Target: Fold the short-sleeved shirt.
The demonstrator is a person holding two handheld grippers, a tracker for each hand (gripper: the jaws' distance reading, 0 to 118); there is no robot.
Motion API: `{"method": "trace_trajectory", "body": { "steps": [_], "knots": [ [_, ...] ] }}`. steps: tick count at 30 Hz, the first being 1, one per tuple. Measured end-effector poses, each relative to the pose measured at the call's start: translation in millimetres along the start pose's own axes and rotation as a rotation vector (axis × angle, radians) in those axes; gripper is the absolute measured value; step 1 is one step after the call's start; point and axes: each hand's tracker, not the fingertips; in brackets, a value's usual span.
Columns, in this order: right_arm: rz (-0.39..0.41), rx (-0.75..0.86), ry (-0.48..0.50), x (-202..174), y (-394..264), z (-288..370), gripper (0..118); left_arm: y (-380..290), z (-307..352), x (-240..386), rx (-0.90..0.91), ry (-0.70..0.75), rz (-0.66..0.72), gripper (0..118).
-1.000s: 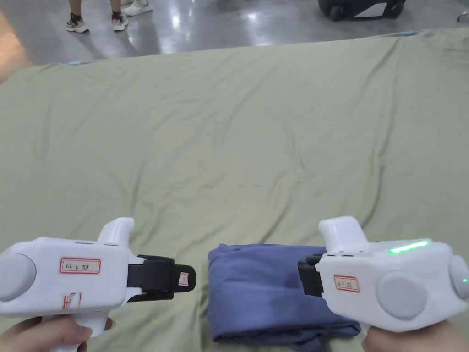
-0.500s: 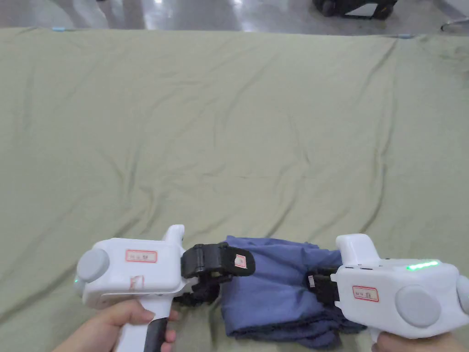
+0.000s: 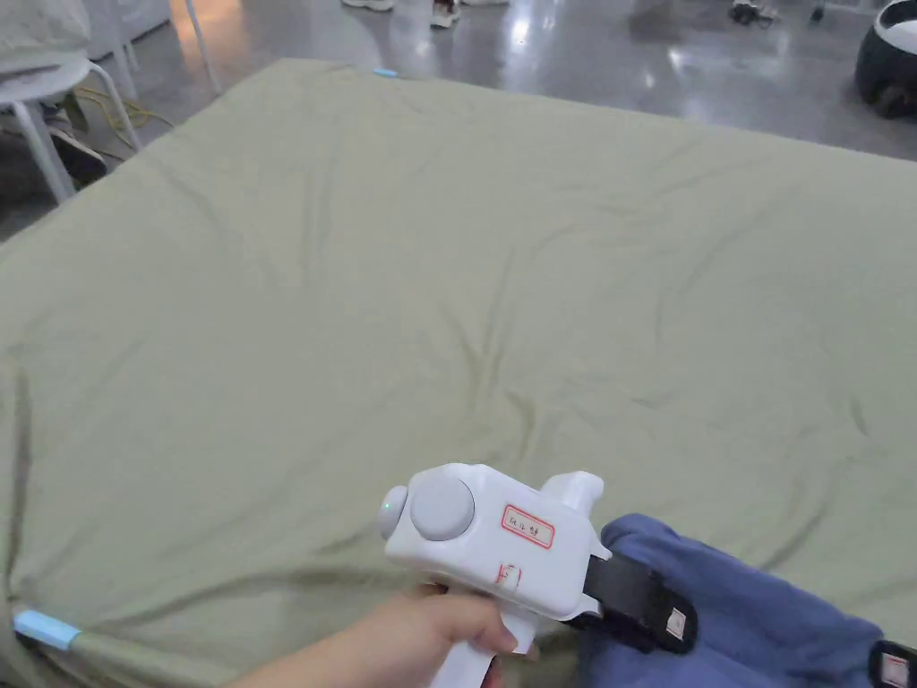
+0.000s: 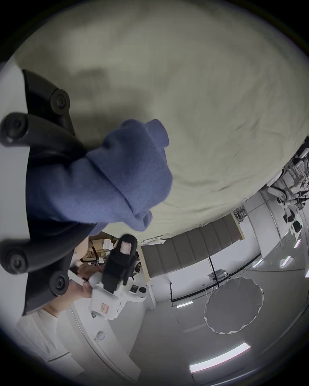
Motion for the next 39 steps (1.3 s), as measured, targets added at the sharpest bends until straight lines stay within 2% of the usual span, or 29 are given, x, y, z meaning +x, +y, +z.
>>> {"method": "trace_trajectory", "body": {
  "steps": [3, 9, 14, 16, 17, 20, 29, 30, 31, 32, 33, 34, 35, 37, 39],
  "knots": [
    [-0.002, 0.045, 0.037, -32, 11, 21, 0, 0, 78, -18, 0.008, 0.083, -0.017, 15],
    [0.049, 0.072, 0.107, -85, 21, 30, 0, 7, 249, -65, -0.018, 0.414, -0.077, 15],
    [0.094, 0.032, 0.141, -117, 18, 15, 0, 22, 362, -113, 0.012, 0.653, 0.044, 15],
    [0.158, 0.017, 0.122, -127, 15, 6, 0, 32, 387, -128, -0.006, 0.780, 0.048, 15],
    [0.163, 0.002, 0.112, -116, 13, -2, 0, 36, 399, -138, -0.007, 0.819, 0.063, 15],
    [0.147, -0.007, 0.113, -119, 14, -8, 0, 40, 413, -157, -0.005, 0.875, 0.140, 16],
    [0.149, 0.011, 0.112, -124, 28, 0, 0, 38, 401, -162, -0.034, 0.899, 0.126, 15],
    [0.147, 0.017, 0.114, -124, 29, 1, 0, 38, 404, -159, -0.021, 0.906, 0.139, 18],
    [0.150, 0.024, 0.117, -124, 30, 2, 0, 35, 409, -152, 0.025, 0.948, 0.155, 28],
    [0.153, 0.029, 0.120, -124, 31, 3, 0, 34, 411, -145, 0.059, 0.979, 0.135, 67],
    [0.154, 0.035, 0.121, -123, 32, 4, 0, 34, 414, -137, 0.059, 1.006, 0.089, 101],
    [0.154, 0.039, 0.123, -122, 33, 5, 0, 32, 417, -127, 0.086, 1.006, 0.045, 118],
    [0.156, 0.043, 0.124, -122, 34, 6, 0, 31, 420, -108, 0.130, 1.013, -0.001, 111],
    [0.169, 0.063, 0.122, -119, 36, 10, 0, 26, 420, -75, 0.209, 1.067, -0.072, 110],
    [0.182, 0.081, 0.111, -116, 37, 15, 0, 9, 415, -23, 0.429, 1.089, -0.267, 110]
  ]
}}
